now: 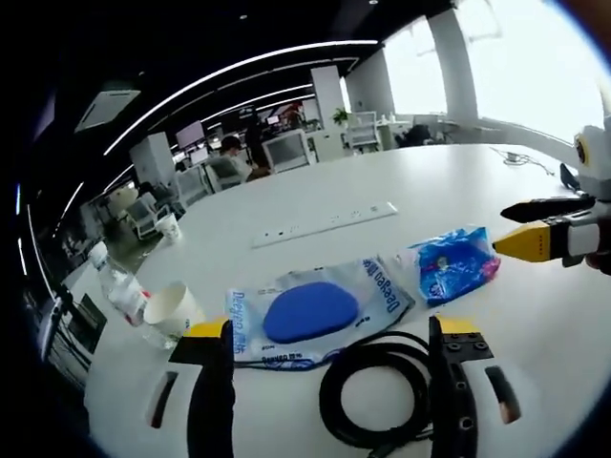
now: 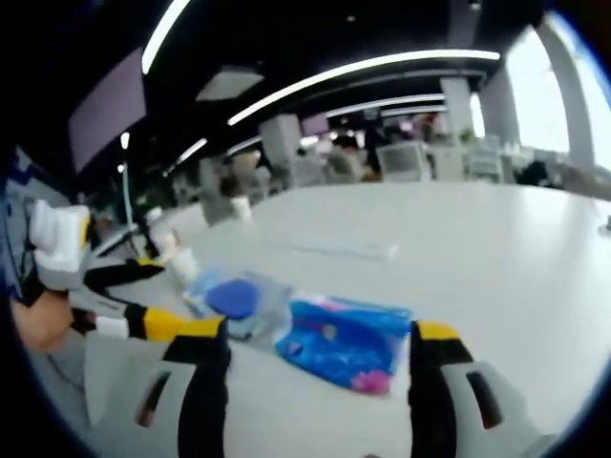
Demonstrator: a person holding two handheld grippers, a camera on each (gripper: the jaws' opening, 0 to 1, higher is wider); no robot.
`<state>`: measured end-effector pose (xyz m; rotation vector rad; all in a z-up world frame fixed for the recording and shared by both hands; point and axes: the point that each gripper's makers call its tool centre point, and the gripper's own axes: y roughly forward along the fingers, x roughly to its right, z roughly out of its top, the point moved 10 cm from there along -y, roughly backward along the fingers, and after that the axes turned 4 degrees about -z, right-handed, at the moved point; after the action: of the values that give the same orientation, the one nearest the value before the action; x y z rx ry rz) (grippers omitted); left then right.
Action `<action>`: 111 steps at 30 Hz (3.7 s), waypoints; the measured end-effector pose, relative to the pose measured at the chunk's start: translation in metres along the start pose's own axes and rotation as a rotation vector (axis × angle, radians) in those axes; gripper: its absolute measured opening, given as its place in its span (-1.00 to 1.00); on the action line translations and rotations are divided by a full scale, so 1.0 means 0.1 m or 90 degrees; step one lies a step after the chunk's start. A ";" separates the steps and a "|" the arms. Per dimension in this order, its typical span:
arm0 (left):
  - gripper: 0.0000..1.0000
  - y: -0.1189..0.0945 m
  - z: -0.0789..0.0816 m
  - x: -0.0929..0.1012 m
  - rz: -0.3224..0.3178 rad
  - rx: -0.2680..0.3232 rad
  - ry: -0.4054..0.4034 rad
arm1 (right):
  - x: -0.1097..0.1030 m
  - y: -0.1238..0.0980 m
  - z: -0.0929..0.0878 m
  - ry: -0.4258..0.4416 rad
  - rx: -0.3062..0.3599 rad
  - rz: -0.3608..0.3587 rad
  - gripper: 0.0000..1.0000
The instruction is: Arrange the tabletop items into an orderly group along one side of the table until the central work area is clear of visible clutter.
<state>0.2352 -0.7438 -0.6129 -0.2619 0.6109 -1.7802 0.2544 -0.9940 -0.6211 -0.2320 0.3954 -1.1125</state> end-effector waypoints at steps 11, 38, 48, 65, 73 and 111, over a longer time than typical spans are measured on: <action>0.40 -0.01 -0.41 -0.08 0.002 -0.092 -0.050 | -0.63 0.27 -0.30 0.001 -0.097 0.102 0.22; -0.84 0.06 -0.56 -0.06 -0.037 -0.178 -0.218 | -0.89 0.49 -0.57 0.020 -0.202 0.098 -0.98; -0.88 -0.08 -0.41 0.10 -0.068 -0.158 -0.225 | -0.77 0.30 -0.43 0.048 -0.167 0.088 -1.00; -0.89 -0.11 -0.01 0.73 -0.168 -0.121 -0.193 | -0.27 -0.40 -0.17 0.102 -0.112 0.007 -1.00; -0.88 -0.01 -0.02 0.97 -0.207 -0.143 -0.157 | -0.11 -0.57 -0.30 0.127 -0.129 -0.033 -1.00; -0.89 0.33 -0.11 1.31 -0.235 -0.181 -0.002 | 0.26 -0.52 -0.65 0.170 -0.161 -0.082 -1.00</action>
<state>0.2180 -0.8703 -0.6569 -0.6037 0.8561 -2.0406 0.1946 -1.0391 -0.6654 -0.3361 0.7706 -1.2242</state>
